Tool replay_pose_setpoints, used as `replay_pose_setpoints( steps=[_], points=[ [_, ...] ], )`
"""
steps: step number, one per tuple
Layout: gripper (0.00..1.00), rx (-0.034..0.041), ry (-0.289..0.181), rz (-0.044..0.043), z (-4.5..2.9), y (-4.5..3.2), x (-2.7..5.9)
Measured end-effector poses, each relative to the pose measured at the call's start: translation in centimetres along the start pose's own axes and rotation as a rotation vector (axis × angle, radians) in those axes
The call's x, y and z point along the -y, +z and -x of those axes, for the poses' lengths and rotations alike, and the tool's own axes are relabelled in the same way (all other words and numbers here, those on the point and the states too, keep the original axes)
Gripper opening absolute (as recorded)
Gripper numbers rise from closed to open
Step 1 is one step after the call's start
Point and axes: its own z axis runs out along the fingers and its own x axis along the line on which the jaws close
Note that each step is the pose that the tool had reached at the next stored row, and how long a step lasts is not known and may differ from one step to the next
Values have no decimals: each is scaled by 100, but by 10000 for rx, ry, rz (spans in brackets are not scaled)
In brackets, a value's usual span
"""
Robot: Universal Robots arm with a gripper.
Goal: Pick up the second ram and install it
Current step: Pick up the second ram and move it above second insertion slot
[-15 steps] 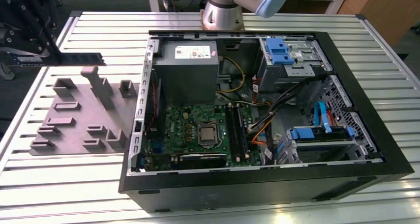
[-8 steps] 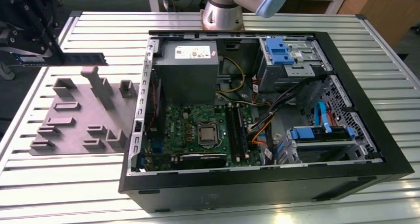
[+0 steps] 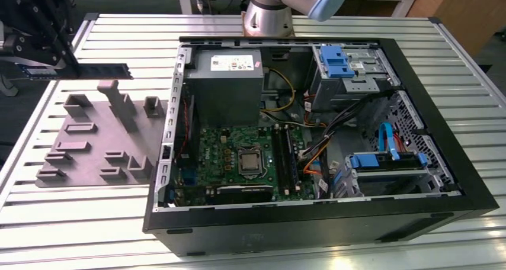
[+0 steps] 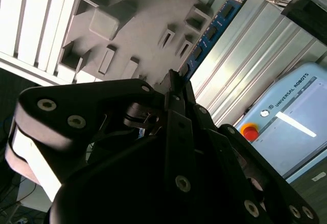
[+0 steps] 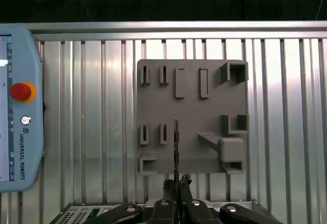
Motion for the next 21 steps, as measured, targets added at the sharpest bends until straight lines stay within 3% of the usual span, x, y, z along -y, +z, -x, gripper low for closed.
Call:
replay_pose_setpoints(
  steps=[21],
  points=[
    [14, 0, 1, 0, 5, -4, 131]
  ],
)
